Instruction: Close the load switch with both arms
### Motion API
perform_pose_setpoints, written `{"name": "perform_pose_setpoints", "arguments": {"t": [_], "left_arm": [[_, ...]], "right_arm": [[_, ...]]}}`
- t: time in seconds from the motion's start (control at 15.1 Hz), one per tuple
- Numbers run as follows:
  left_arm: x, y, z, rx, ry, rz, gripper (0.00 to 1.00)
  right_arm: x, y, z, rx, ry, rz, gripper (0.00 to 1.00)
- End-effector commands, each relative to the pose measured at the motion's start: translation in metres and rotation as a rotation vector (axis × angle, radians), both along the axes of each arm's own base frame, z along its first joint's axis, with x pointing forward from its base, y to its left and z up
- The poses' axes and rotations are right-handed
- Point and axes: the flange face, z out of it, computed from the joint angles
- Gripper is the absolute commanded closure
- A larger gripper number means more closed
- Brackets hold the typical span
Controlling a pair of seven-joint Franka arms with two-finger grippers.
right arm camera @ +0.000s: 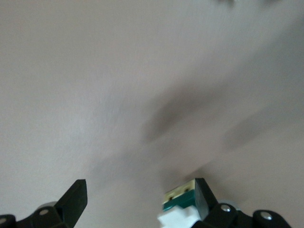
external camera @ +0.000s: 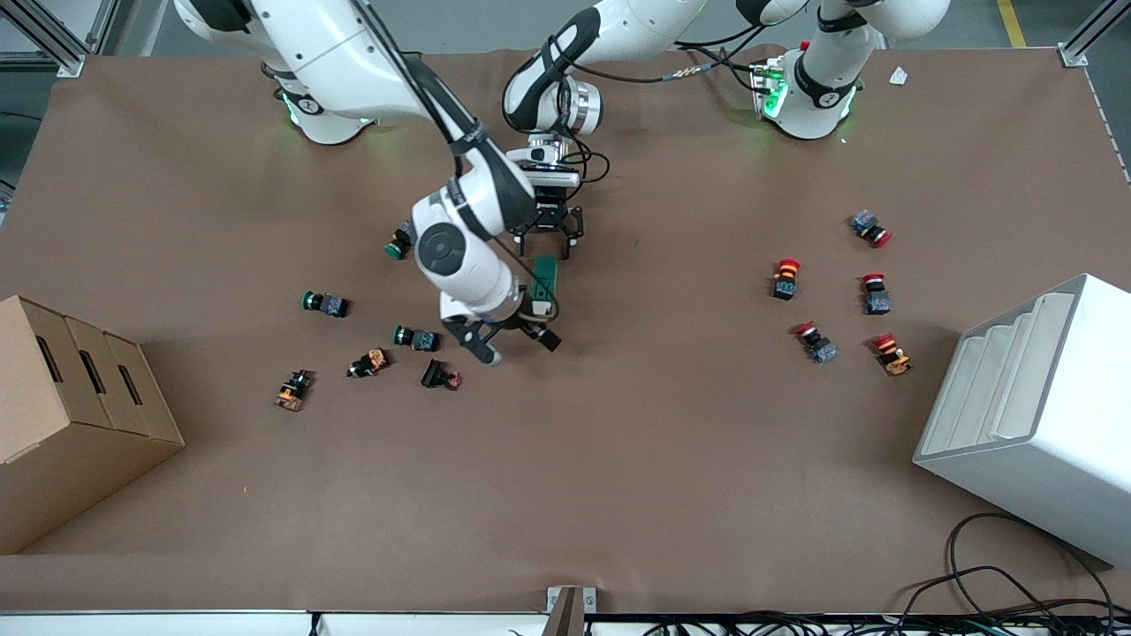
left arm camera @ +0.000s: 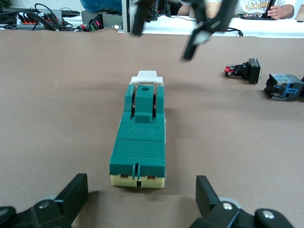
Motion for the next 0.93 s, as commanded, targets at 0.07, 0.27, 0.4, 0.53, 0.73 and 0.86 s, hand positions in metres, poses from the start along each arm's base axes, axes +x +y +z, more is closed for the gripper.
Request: {"name": "perform_pose_setpoints", "arguments": {"t": [0.07,0.27,0.4,0.53,0.73,0.86], "left_arm": [[-0.003,-0.003,-0.001,-0.011,0.011,-0.001,0.0],[0.003,-0.012,0.019,-0.017,0.025,0.035,0.0],[0.011,-0.019,0.036,-0.017,0.04,0.062,0.01],[0.019,-0.031,0.063,-0.045,0.068,0.117,0.01],[0.045,-0.035,0.116,-0.008,0.155,0.172,0.0],[0.082,-0.033,0.154,-0.014,0.2,0.194,0.0]], "right_arm": [[0.026,-0.09,0.077,-0.03,0.049,0.186,0.0],[0.034,-0.158,0.12,-0.121,0.074,0.342,0.0],[0.036,-0.212,0.155,-0.126,0.087,0.451,0.0],[0.039,-0.269,0.187,-0.109,0.09,0.543,0.0],[0.05,-0.354,0.241,-0.141,0.117,0.662,0.0],[0.054,-0.393,0.269,-0.13,0.097,0.713,0.0]]}}
